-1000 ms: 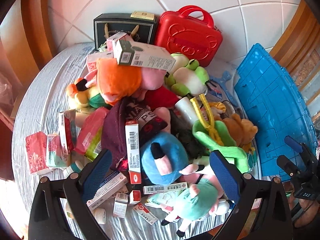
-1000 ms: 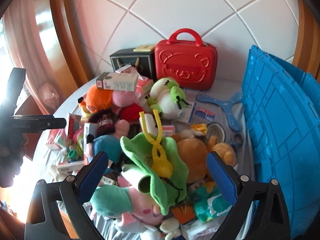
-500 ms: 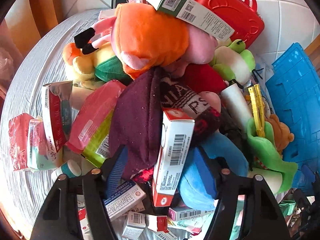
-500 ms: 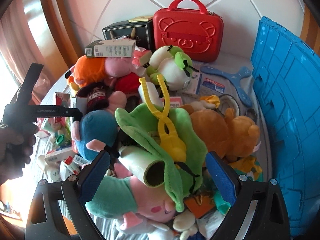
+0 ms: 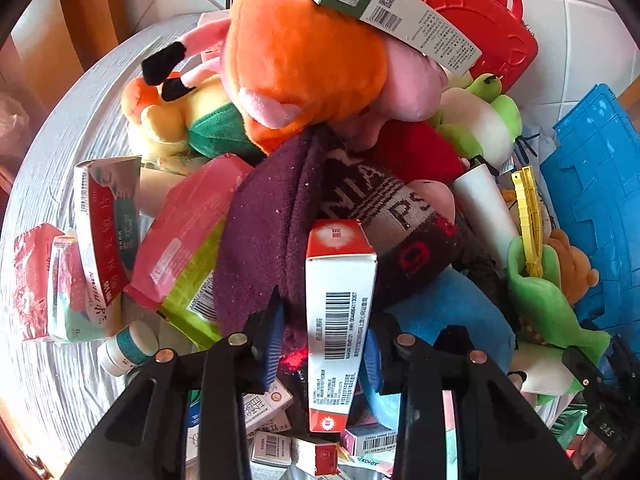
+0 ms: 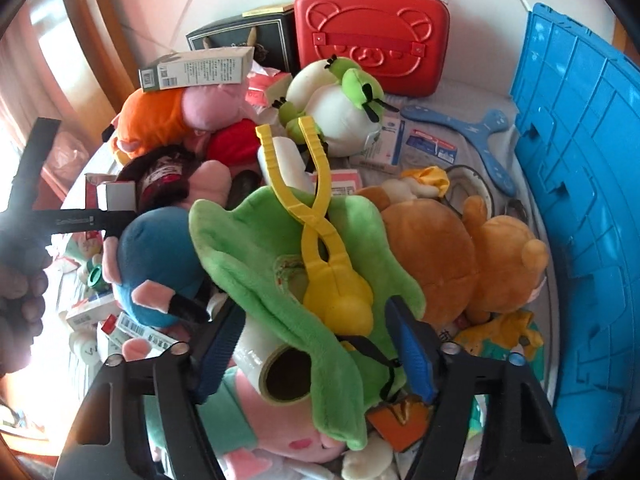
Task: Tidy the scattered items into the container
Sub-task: 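Grasp the red-white medicine box with the left tool while the right tool grasps the green plush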
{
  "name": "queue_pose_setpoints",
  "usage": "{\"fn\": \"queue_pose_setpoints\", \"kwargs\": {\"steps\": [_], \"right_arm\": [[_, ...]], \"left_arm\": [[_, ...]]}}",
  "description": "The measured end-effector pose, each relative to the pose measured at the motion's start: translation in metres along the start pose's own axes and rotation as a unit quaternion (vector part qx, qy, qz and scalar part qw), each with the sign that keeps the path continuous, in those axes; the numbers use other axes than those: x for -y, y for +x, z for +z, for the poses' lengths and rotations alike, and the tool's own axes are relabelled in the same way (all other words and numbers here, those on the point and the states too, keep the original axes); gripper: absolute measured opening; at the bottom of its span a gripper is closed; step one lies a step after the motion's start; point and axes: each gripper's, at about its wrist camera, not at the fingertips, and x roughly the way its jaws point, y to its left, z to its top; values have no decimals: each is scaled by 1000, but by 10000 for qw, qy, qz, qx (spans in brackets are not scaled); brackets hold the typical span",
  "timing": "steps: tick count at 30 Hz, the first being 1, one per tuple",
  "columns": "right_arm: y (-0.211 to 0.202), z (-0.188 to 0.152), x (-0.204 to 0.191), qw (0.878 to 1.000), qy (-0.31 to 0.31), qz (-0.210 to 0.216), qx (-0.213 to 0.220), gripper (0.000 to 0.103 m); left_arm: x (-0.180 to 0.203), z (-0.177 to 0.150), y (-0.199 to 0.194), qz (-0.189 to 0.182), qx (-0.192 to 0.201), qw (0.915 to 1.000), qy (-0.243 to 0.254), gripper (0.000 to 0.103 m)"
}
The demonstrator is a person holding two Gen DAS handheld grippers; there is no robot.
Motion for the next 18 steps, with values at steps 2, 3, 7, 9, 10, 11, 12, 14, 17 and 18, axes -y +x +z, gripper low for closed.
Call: {"fn": "queue_pose_setpoints", "kwargs": {"steps": [2, 3, 7, 9, 10, 11, 12, 14, 17, 18], "right_arm": [[5, -1, 0, 9999, -28, 99, -88, 31], [6, -1, -1, 9998, -50, 145, -114, 22], [0, 0, -3, 9997, -65, 222, -66, 6], [-6, 1, -5, 9997, -70, 226, 21, 6], [-9, 1, -5, 9997, -72, 236, 62, 6], [-12, 2, -6, 9996, -73, 244, 105, 5], [-16, 3, -6, 9995, -73, 251, 157, 5], [-26, 5, -6, 9993, -69, 267, 271, 5], [-40, 10, -8, 9985, -72, 292, 452, 5], [-46, 12, -9, 9982, -76, 300, 512, 5]], "left_arm": [[-5, -1, -5, -42, 22, 10000, -70, 33], [-8, -1, -8, -60, 33, 9999, -109, 33], [-17, -1, -18, -102, 104, 9996, -239, 33], [-18, -1, -23, -138, 154, 9993, -309, 33], [-19, -1, -26, -144, 185, 9992, -316, 33], [-19, -1, -29, -145, 217, 9991, -319, 33], [-19, 0, -32, -154, 249, 9990, -331, 33], [-20, 1, -40, -186, 308, 9987, -356, 33], [-23, 2, -52, -228, 413, 9982, -381, 33], [-24, 2, -55, -236, 447, 9980, -390, 33]]}}
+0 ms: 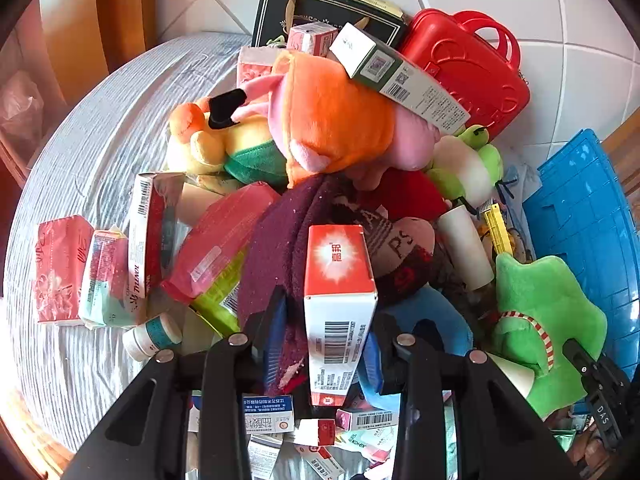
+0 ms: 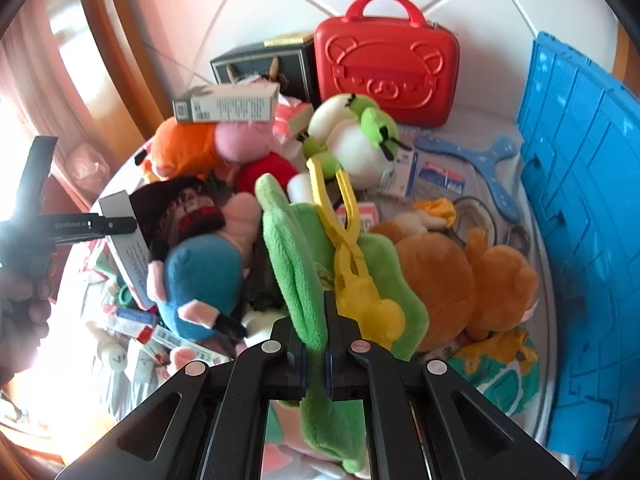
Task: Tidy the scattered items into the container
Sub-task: 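Grasp the red-white medicine box with the left tool while the right tool grasps the green plush, then lift the red-white box out of the heap with the left tool while the right tool holds the green plush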
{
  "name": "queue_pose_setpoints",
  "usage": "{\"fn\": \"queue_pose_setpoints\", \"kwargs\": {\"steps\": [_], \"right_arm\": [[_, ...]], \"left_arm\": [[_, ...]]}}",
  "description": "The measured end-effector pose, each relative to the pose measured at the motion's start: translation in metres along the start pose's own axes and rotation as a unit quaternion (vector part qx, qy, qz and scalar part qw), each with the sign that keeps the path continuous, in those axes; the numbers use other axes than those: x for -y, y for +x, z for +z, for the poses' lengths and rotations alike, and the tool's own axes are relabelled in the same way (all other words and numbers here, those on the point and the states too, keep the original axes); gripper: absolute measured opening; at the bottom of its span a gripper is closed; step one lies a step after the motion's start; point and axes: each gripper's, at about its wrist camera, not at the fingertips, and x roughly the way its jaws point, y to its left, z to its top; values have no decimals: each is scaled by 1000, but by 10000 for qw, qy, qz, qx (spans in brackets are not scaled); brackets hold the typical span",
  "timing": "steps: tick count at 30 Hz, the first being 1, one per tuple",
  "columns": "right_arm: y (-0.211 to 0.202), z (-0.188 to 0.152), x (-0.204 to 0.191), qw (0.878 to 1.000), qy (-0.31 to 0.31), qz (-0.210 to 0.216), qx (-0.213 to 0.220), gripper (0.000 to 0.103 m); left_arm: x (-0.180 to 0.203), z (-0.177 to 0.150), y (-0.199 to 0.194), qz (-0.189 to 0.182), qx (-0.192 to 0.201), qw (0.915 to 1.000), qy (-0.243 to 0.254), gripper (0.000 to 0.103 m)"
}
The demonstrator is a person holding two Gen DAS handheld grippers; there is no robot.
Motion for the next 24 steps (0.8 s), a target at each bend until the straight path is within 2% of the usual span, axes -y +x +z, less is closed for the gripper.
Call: {"fn": "queue_pose_setpoints", "kwargs": {"steps": [12, 18, 24], "right_arm": [[-47, 18, -3, 9987, -34, 13, 500, 5], [-57, 21, 3, 9983, 49, 43, 575, 5], [-58, 21, 3, 9982, 71, 79, 590, 5]], "left_arm": [[0, 13, -34, -82, 336, 9994, -47, 33], [-2, 18, -45, -26, 423, 9991, -28, 33], [3, 26, -64, -36, 695, 9975, 158, 33]]}}
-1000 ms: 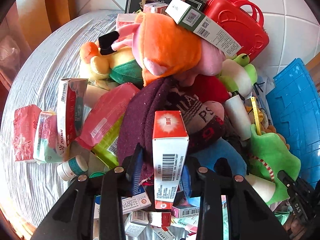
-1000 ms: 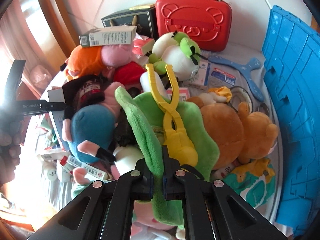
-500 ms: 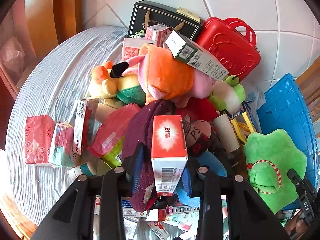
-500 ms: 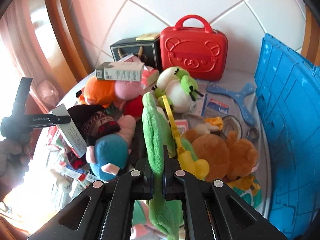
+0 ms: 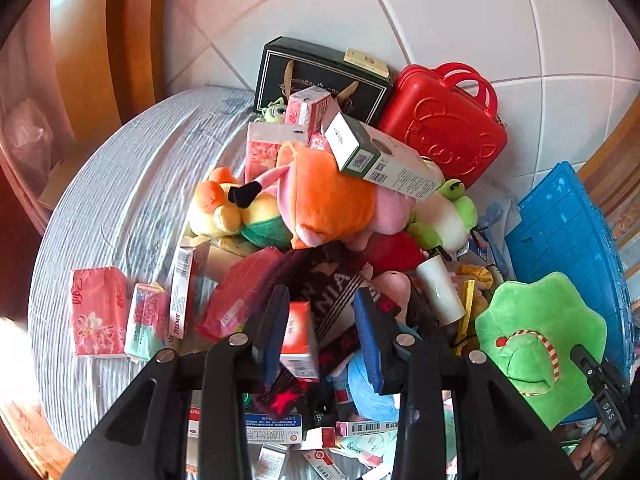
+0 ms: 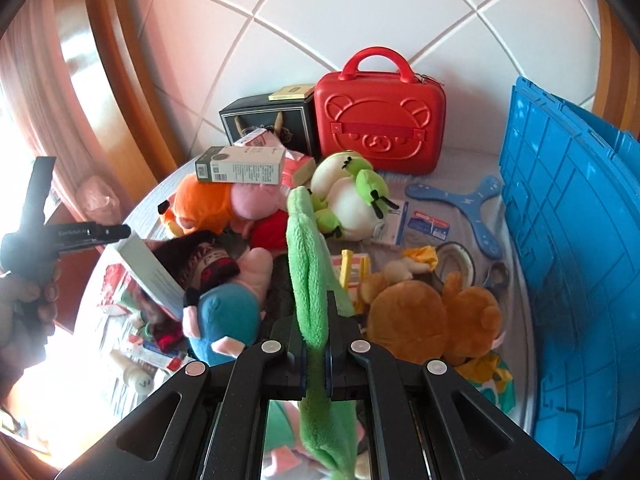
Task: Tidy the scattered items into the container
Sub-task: 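Lift the red-white box out of the heap with the left tool while the right tool holds the green plush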
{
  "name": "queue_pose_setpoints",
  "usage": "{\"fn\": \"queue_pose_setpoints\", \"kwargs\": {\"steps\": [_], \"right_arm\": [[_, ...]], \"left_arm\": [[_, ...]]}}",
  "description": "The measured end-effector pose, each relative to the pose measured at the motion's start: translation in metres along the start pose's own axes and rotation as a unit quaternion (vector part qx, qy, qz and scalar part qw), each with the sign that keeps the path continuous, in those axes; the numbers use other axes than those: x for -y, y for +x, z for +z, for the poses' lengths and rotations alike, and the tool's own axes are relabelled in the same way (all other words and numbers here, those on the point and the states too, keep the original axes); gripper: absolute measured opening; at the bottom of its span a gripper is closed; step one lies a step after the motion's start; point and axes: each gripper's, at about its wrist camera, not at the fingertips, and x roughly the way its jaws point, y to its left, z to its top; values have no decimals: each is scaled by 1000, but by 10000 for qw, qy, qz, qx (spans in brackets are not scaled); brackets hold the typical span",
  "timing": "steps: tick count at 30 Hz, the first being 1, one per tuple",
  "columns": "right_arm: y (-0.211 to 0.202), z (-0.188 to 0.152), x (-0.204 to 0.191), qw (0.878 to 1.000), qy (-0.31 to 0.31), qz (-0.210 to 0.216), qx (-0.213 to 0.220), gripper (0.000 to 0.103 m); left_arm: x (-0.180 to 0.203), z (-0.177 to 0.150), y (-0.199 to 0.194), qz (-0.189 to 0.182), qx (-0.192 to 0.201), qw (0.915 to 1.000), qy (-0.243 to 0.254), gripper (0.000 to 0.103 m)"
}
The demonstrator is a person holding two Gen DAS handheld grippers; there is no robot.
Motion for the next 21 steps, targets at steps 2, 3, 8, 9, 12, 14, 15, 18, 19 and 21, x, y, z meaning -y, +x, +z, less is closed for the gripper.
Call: {"fn": "queue_pose_setpoints", "kwargs": {"steps": [2, 3, 8, 9, 12, 14, 15, 18, 19, 21], "right_arm": [[1, 0, 0, 10000, 7, 14, -9, 5], [1, 0, 0, 10000, 14, 22, -11, 5], [1, 0, -2, 10000, -7, 71, -31, 5], [2, -1, -2, 10000, -10, 74, -37, 5], [3, -2, -2, 9999, -16, 78, -67, 5], [5, -3, -2, 9999, -21, 77, -98, 5], [5, -4, -2, 9999, -23, 74, -112, 5], [8, -5, -3, 9998, -35, 61, -161, 5], [9, -6, -3, 9998, -36, 56, -175, 5], [10, -7, -3, 9998, -34, 49, -204, 5]], "left_arm": [[2, 3, -1, -16, 1, 10000, 71, 26], [3, 3, -1, 16, -7, 9999, 114, 21], [-10, -3, 6, 147, -166, 9997, -112, 22], [-16, -6, 10, 158, -235, 9993, -231, 30], [-36, -18, 21, 318, -353, 9976, -495, 61], [-47, -28, 32, 402, -469, 9962, -611, 62], [-51, -33, 39, 443, -552, 9954, -646, 62], [-62, -47, 59, 546, -820, 9924, -737, 62], [-65, -52, 65, 583, -885, 9913, -782, 62], [-72, -59, 75, 708, -1007, 9881, -922, 62]]}}
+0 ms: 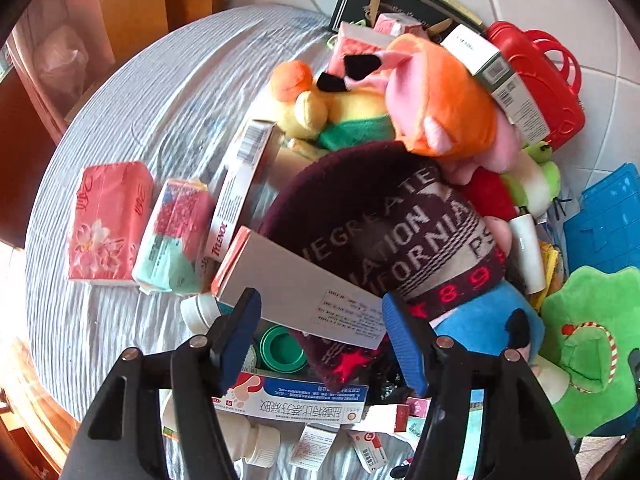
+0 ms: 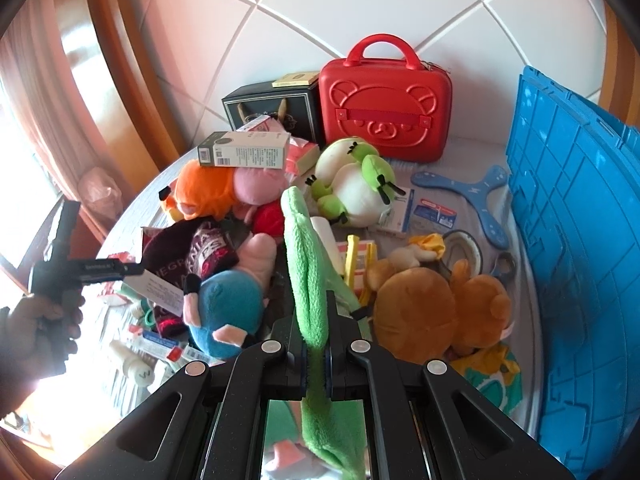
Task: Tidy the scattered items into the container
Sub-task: 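Lift the red-white box out of the heap with the left tool while the right tool holds the green plush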
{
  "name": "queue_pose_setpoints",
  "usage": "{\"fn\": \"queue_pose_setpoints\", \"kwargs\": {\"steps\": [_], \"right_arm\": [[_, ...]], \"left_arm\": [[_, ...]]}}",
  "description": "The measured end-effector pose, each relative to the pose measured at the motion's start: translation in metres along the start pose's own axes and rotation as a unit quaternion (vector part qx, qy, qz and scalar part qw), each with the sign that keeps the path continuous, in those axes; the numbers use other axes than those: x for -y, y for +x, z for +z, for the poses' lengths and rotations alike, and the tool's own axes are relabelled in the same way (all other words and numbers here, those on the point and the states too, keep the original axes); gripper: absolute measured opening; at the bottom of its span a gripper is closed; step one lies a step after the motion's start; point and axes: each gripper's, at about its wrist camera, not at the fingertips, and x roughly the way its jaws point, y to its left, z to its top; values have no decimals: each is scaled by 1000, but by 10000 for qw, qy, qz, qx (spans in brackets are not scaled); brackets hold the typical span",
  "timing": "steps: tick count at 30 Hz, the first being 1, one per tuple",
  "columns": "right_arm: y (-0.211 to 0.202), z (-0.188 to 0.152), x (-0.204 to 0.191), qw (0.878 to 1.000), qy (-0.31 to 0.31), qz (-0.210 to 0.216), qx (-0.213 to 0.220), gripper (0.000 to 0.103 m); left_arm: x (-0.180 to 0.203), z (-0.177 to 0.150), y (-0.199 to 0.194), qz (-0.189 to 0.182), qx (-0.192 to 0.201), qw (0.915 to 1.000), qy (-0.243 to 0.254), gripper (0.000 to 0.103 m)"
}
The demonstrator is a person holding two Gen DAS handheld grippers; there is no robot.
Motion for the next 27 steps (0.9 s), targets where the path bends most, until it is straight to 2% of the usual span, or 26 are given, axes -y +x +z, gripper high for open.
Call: {"fn": "queue_pose_setpoints", "kwargs": {"steps": [5, 9, 13, 16, 18, 19, 20, 21, 22, 24, 27], "right_arm": [[3, -2, 2, 10000, 6, -28, -71, 5], [6, -3, 4, 9999, 10, -38, -118, 5], [9, -2, 4, 9999, -6, -27, -156, 5], [11, -1, 4, 9999, -28, -1, -162, 5], [11, 0, 4, 9998, -61, 11, -167, 5], [11, 1, 3, 9998, -72, 14, -168, 5], [11, 1, 3, 9998, -79, 16, -168, 5], [11, 1, 3, 9998, -86, 19, -168, 5], [11, 1, 3, 9998, -95, 21, -167, 5], [8, 1, 4, 9998, -108, 18, -156, 5], [7, 2, 6, 9998, -108, 11, -146, 5]], "left_arm": [[-19, -4, 18, 83, -188, 9985, -509, 62], [-36, -5, 27, -141, -308, 9947, -969, 70], [-50, -12, 36, -635, -614, 9827, -1626, 70], [-60, -17, 47, -917, -793, 9706, -2081, 75], [-64, -19, 55, -1080, -830, 9626, -2342, 75], [-65, -19, 57, -1075, -797, 9614, -2406, 75], [-64, -19, 56, -1041, -731, 9621, -2412, 74], [-61, -17, 53, -1045, -656, 9638, -2363, 60], [-56, -15, 49, -1037, -592, 9669, -2254, 54], [-45, -12, 39, -878, -466, 9752, -1979, 50], [-35, -10, 21, -766, -267, 9811, -1756, 47]]}}
